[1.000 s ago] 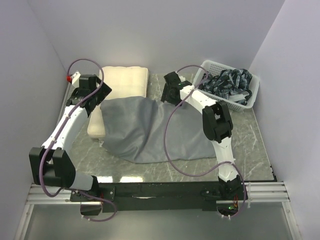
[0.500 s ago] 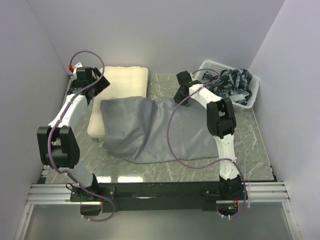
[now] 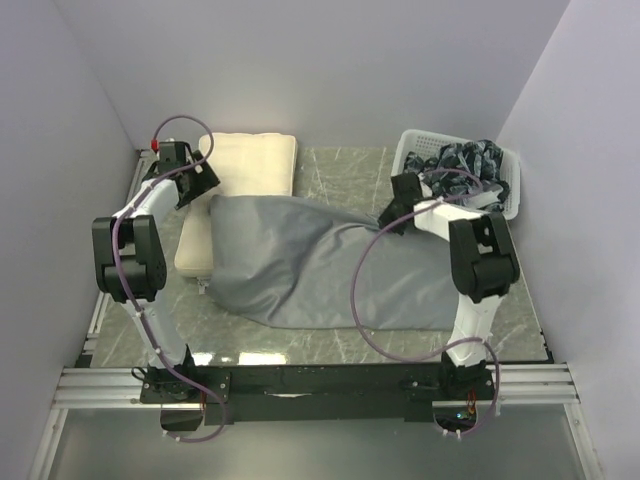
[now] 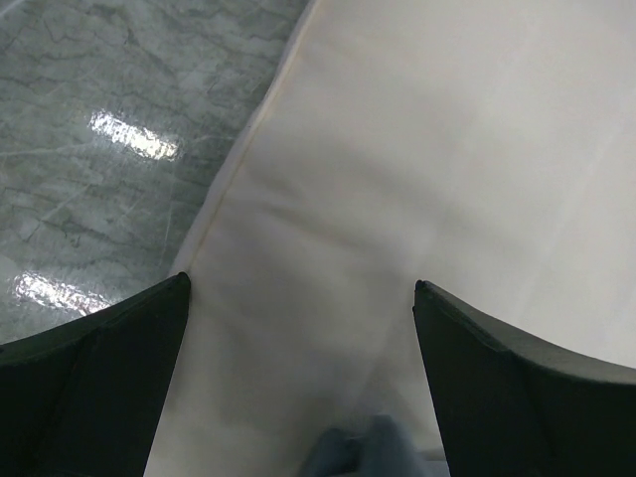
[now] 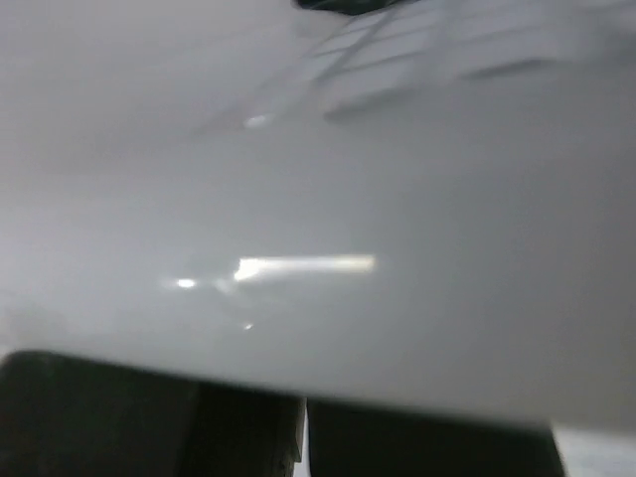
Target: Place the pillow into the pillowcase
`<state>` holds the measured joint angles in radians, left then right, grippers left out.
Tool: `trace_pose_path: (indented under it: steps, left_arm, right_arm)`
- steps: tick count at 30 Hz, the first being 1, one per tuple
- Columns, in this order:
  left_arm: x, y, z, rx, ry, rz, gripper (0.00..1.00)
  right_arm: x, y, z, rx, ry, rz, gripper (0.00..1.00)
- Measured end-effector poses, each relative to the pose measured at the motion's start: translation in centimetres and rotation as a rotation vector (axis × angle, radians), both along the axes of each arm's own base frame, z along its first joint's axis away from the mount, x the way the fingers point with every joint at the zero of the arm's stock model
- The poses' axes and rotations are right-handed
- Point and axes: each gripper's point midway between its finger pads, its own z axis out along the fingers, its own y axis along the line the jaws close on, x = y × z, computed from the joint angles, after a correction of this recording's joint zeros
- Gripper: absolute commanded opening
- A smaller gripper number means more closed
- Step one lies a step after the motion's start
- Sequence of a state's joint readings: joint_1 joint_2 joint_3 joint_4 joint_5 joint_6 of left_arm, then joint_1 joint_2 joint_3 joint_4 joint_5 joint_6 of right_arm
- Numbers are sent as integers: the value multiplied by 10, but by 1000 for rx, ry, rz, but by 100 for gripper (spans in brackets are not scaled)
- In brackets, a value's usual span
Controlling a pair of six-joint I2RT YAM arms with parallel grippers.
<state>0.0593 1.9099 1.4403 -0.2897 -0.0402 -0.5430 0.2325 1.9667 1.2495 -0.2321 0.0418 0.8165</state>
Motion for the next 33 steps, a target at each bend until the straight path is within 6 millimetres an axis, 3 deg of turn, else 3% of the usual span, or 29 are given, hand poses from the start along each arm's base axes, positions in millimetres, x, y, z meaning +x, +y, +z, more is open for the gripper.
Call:
trace_pose_path:
  steps: [5, 7, 8, 9, 11, 12, 18, 20, 25, 28, 29, 33]
  left_arm:
    - [1, -1, -12, -4, 19, -10, 100]
    - [3, -3, -12, -10, 13, -15, 88]
    - [4, -3, -12, -14, 10, -14, 80]
    - [5, -3, -13, -17, 10, -13, 50]
    - [5, -4, -17, -29, 18, -2, 21]
    - [4, -2, -20, -27, 25, 4, 1]
    - [0, 9, -18, -40, 29, 104, 1]
    - [-9, 18, -14, -51, 25, 162, 1]
    - [-67, 71, 3, -20, 45, 368, 1]
    - [-99, 103, 25, 28, 18, 507, 1]
    - [-111, 112, 39, 52, -9, 562, 1]
    - [-120, 116, 61, 62, -64, 612, 1]
  right_arm:
    - [-32, -17, 5, 10, -19, -30, 0]
    - [-45, -20, 8, 11, -20, -35, 0]
    - [-51, -21, 9, 14, -18, -36, 0]
    - [-57, -22, 10, 16, -14, -38, 0]
    - [-62, -25, 15, 16, -18, -42, 0]
    - [-61, -25, 18, 17, -23, -44, 0]
    - [-59, -27, 19, -3, -17, -9, 0]
    - [-50, -28, 16, -13, 5, 12, 0]
    - [-18, -29, 16, -21, 23, 53, 0]
    - [-3, -13, 30, -29, -11, 99, 0]
    - [-3, -12, 31, -29, -12, 102, 0]
    - [-17, 23, 27, -23, -9, 169, 0]
